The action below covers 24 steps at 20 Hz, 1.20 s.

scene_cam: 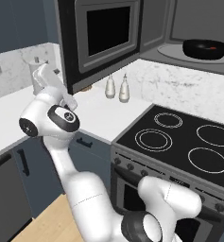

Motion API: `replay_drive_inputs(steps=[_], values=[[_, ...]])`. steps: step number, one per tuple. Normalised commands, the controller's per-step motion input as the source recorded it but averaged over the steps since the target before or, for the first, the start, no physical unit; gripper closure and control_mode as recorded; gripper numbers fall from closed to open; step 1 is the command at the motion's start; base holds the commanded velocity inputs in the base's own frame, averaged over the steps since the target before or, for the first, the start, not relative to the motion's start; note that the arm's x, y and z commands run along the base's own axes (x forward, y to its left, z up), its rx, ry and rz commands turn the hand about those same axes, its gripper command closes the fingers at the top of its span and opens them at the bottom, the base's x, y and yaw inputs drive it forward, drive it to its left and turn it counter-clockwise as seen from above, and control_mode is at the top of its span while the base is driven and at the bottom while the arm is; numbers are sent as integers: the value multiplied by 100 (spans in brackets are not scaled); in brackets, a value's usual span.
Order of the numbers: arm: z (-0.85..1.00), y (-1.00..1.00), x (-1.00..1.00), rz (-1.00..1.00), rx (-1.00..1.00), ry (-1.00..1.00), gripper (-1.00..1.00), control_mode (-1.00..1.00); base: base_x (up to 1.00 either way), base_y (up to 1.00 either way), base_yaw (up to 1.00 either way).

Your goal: Pick the bell pepper from the sink and place it in the bowl. Then pick the bowl and place it in the microwave. Then close the microwave door and press the start button.

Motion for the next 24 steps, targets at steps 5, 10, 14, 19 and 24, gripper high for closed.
replay_drive_inputs(steps=[5,10,14,19,24], values=[[0,-11,0,-22,0,-24,-100,-100,0,0,0],[0,-37,0,-14,5,-25,-100,-100,0,0,0],[0,-65,0,-9,13,-26,-100,-100,0,0,0],[4,-84,-3,-6,19,-23,-100,-100,0,0,0],[13,-95,-5,-5,24,-22,-100,-100,0,0,0]])
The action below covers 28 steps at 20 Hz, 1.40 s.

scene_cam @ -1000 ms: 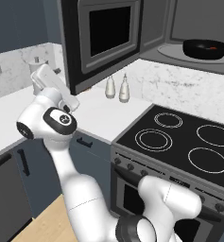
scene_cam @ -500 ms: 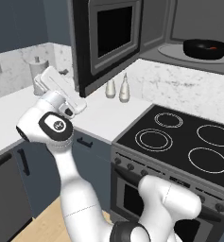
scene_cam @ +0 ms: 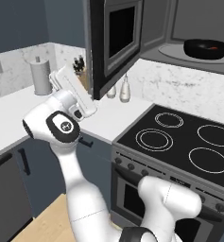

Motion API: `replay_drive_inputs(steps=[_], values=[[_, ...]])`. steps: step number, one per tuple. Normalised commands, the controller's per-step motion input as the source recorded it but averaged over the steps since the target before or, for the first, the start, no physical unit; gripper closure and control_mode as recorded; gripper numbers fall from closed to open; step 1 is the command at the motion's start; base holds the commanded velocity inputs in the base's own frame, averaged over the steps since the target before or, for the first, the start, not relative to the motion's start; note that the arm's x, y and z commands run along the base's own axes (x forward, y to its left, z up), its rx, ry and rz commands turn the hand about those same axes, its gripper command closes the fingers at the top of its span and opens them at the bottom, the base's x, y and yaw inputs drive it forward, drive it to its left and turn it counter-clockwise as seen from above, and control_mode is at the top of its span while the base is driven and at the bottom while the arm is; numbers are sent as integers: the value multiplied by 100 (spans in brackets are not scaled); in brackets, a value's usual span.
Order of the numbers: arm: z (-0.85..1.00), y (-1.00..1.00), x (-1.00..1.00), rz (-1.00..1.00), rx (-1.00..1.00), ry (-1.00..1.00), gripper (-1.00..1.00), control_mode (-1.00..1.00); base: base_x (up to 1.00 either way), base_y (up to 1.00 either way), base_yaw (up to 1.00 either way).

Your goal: Pick the bell pepper from the sink and place it in the bowl. Then pick the bowl and place it in the microwave. Then close the microwave door and press the start button.

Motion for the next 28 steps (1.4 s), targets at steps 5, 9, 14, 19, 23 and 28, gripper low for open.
replay_drive_inputs(steps=[5,9,14,19,23,28], values=[[15,-100,-3,0,29,-23,-100,-100,0,0,0],[21,-100,-4,0,29,-24,-100,-100,0,0,0],[23,-100,-3,0,27,-24,-100,-100,0,0,0],[29,-96,0,-1,27,-20,-100,-100,0,0,0],[33,-88,0,-3,26,-13,-100,-100,0,0,0],[41,-89,0,-2,25,-11,-100,-100,0,0,0]])
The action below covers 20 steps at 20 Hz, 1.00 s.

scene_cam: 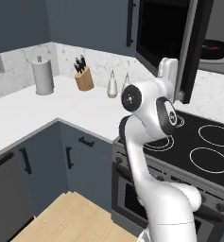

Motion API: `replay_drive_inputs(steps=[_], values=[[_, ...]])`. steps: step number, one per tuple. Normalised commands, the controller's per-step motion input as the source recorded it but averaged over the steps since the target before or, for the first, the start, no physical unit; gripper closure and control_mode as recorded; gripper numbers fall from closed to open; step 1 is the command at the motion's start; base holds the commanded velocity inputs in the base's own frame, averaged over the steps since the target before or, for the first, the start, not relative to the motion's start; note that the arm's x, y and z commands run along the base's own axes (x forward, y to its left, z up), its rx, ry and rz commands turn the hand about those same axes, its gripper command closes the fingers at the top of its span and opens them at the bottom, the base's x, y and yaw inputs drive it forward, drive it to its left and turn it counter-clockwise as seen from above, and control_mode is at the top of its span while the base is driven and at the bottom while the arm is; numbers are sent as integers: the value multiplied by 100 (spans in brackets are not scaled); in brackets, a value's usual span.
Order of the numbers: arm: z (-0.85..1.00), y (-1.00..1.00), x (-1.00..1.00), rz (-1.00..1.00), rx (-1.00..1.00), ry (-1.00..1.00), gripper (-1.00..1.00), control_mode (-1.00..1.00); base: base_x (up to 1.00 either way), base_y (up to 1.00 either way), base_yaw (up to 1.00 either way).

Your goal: Pick the bell pepper from the sink and place it in the bowl. Then pick the bowl and place it in the microwave. Then close the microwave door and press the start button.

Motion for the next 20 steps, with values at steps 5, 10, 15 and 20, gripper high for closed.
replay_drive_inputs(steps=[5,10,15,20], values=[[34,-86,1,0,25,-3,-100,-100,0,0,0],[33,-77,5,0,24,0,-100,-100,0,0,0],[31,-70,18,-1,20,0,-100,-100,0,0,0],[16,-64,23,0,17,-2,-100,-100,0,0,0]])
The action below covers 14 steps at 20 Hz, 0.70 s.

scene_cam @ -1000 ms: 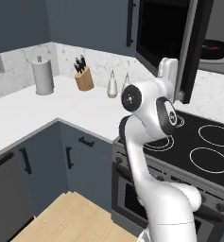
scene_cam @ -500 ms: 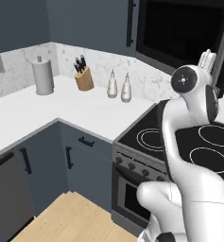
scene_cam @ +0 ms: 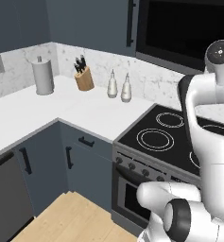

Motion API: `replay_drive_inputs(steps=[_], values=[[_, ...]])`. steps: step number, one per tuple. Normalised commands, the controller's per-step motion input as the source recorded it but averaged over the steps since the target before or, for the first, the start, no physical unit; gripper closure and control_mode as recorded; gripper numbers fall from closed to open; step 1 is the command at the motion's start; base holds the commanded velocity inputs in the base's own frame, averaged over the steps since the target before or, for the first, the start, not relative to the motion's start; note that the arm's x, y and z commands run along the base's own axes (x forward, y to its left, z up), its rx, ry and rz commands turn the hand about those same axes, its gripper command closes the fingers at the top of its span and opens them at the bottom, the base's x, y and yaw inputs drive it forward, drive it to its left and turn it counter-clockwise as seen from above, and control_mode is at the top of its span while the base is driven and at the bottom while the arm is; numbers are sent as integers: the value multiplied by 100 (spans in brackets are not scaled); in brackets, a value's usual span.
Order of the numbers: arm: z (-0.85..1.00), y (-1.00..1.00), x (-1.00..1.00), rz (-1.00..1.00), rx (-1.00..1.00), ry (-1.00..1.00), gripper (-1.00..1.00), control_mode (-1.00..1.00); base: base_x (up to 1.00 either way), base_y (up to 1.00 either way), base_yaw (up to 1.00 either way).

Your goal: Pick the bell pepper from the sink and place it in the bowl. Then pick the bowl and place it in the microwave. Then close the microwave door and press the start button.

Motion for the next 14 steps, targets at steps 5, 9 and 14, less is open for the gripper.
replay_drive_inputs(steps=[5,9,14], values=[[-1,-43,33,0,5,-18,-100,-100,0,0,0],[-9,-28,55,0,2,-11,-100,-100,0,0,0],[-3,-32,54,0,5,-6,-100,-100,0,0,0]])
